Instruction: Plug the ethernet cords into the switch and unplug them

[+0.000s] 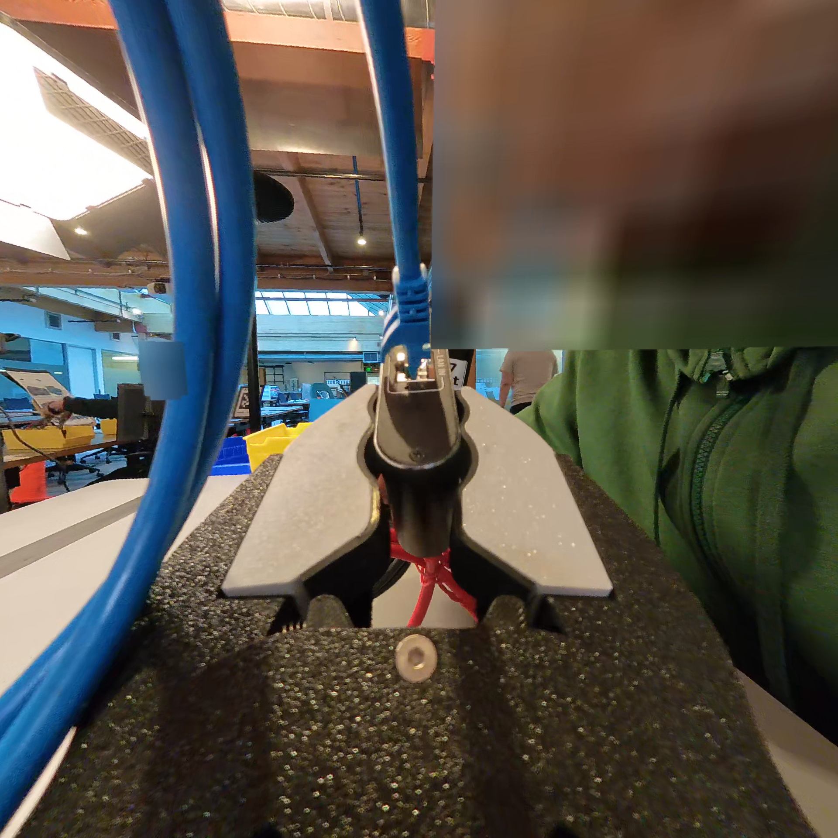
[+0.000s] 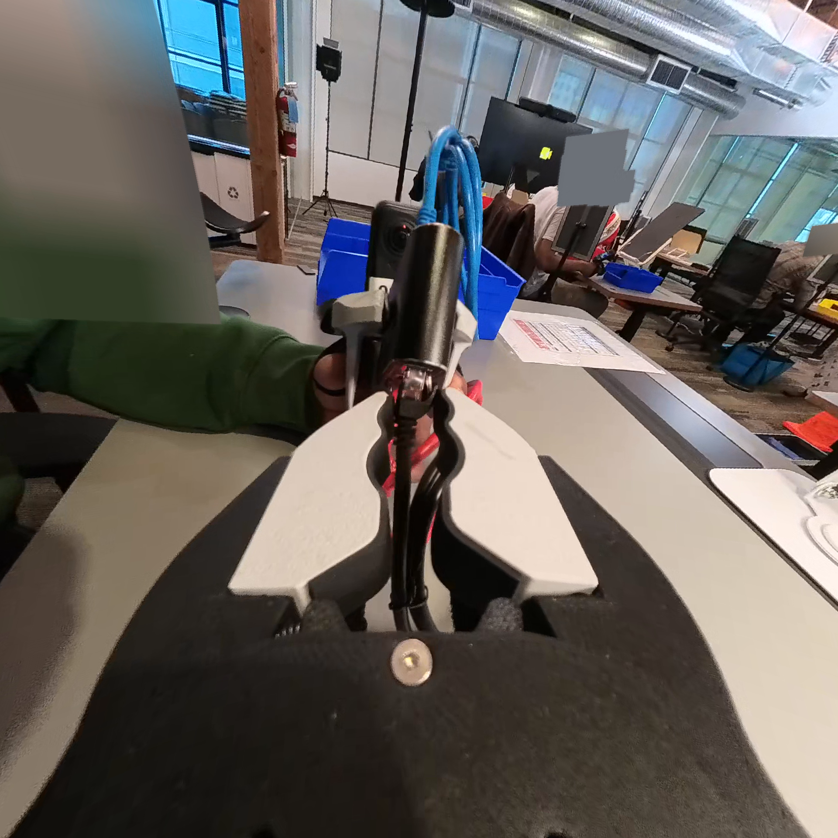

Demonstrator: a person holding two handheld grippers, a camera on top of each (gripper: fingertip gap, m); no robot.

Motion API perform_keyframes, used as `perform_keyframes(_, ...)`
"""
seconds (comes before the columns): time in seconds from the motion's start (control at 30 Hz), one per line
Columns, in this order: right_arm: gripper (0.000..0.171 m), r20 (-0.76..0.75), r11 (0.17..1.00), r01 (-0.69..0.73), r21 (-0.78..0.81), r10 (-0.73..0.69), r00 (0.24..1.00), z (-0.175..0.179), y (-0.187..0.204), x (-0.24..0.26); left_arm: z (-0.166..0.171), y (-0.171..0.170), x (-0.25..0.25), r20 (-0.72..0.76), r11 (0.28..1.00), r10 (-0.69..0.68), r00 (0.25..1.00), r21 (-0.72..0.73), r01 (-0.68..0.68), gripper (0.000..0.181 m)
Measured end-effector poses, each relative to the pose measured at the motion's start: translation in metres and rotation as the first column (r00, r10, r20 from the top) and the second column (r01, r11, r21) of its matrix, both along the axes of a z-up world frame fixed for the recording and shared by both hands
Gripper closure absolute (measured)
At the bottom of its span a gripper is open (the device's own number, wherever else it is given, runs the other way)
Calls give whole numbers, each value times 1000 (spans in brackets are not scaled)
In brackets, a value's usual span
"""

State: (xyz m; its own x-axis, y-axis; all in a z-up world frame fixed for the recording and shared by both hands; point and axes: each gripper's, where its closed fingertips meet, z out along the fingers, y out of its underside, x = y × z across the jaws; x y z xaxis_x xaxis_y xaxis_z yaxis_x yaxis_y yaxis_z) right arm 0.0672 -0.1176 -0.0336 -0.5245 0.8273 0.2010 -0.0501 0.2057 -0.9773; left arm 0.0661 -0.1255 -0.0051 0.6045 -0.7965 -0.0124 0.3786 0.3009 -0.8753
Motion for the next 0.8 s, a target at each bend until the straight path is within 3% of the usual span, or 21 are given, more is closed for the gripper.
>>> perform_keyframes(0.43,155,-86,1000,15,17,-14,996,2,-3,4,-6,0,6,-17,998,-59,998,-31,58,154)
perform_keyframes(0.6,156,-125,995,56,77,-46,991,-2,-4,2,-9,3,13,-32,998,-32,999,-57,30,138)
perform_keyframes(0.8,156,-140,992,50,119,-33,990,-3,-9,4,-12,0,16,-70,998,-47,996,-45,44,145)
